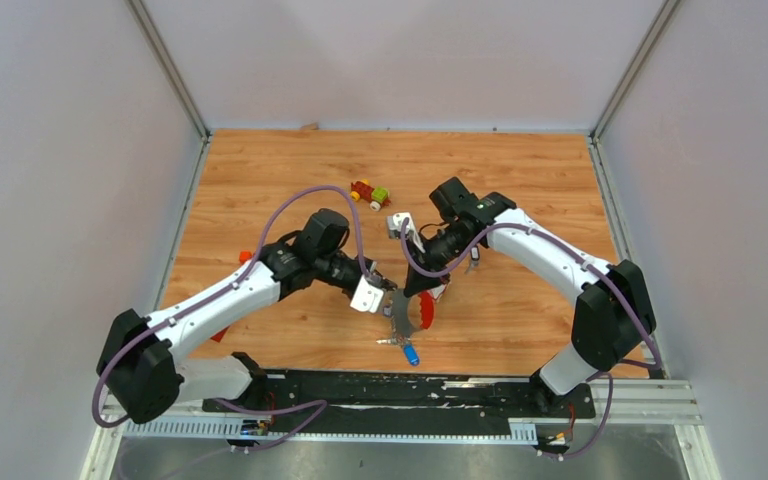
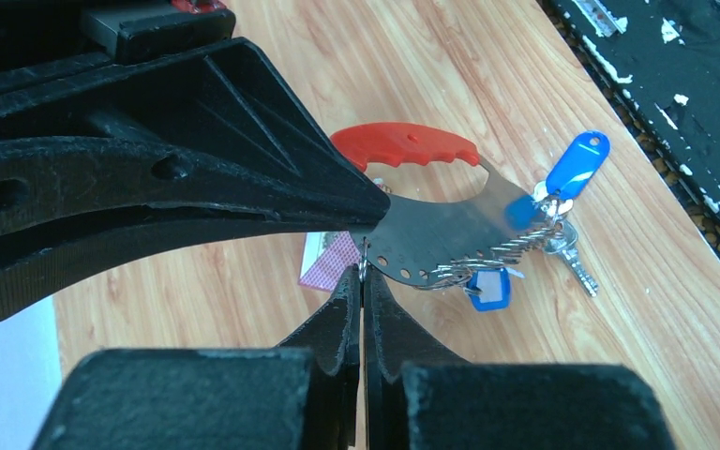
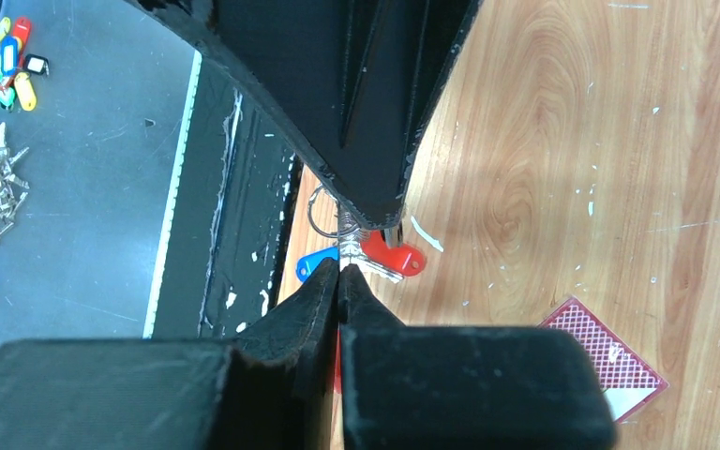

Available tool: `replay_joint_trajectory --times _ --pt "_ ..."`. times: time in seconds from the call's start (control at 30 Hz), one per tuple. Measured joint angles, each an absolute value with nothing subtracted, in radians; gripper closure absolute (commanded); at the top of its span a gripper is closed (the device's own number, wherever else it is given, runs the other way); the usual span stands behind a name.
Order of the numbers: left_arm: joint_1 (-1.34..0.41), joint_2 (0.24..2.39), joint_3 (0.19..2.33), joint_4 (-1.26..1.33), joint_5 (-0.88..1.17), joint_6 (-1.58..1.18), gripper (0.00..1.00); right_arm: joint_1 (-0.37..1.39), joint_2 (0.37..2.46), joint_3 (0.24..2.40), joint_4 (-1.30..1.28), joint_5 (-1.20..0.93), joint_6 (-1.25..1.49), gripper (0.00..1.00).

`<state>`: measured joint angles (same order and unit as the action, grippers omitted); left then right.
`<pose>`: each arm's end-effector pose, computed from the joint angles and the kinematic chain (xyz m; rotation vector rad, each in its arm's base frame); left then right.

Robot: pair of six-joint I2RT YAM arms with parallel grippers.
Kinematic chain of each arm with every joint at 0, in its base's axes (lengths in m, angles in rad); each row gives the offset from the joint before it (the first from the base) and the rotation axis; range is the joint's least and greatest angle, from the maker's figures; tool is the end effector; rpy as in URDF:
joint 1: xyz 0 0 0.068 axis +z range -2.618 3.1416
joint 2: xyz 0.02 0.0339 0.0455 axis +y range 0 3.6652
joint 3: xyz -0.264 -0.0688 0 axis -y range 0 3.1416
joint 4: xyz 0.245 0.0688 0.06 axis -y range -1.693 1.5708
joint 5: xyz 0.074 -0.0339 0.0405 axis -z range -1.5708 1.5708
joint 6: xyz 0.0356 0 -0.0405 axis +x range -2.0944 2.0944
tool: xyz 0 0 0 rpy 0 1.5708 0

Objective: Put the keys on the keyring

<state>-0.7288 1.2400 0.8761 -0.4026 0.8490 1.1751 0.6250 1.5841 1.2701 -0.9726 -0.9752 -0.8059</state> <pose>0.1723 -0.1896 0.2644 1.9360 0.8854 -0.7247 0.2272 0.2003 0.2687 -1.7757 1.7553 1.2827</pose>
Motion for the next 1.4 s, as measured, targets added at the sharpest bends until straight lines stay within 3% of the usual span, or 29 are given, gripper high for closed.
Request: replay_joint_trajectory --times 0.17,0.27,0.4,0.93,1.17,1.4 --pt "-0.731 1.175 0.874 -0.405 0.805 1.126 1.0 0.626 1.584 1.291 -0.948 -0.971 -0.775 0.83" --pt "-0.73 1.139 0.874 -0.399 0.783 1.081 1.0 0.626 1.584 1.314 -0.928 -0.942 -0.748 0.64" --pt "-0.73 1.112 0.874 -0.352 0.747 0.983 1.0 0.625 1.583 1.357 -0.925 -0.909 -0.727 0.55" --pt "-0.73 1.081 0.756 0.007 0.697 0.543 1.0 0.62 1.293 1.319 -0.79 -0.857 -0.698 0.67" --pt "-0.724 1.082 0.712 0.147 0.728 0.411 1.0 0.62 1.277 1.248 -0.738 -0.853 -0.692 0.68" --pt "-0.724 1.085 0.684 0.228 0.766 0.355 1.0 0.62 1.292 1.232 -0.7 -0.851 -0.674 0.78"
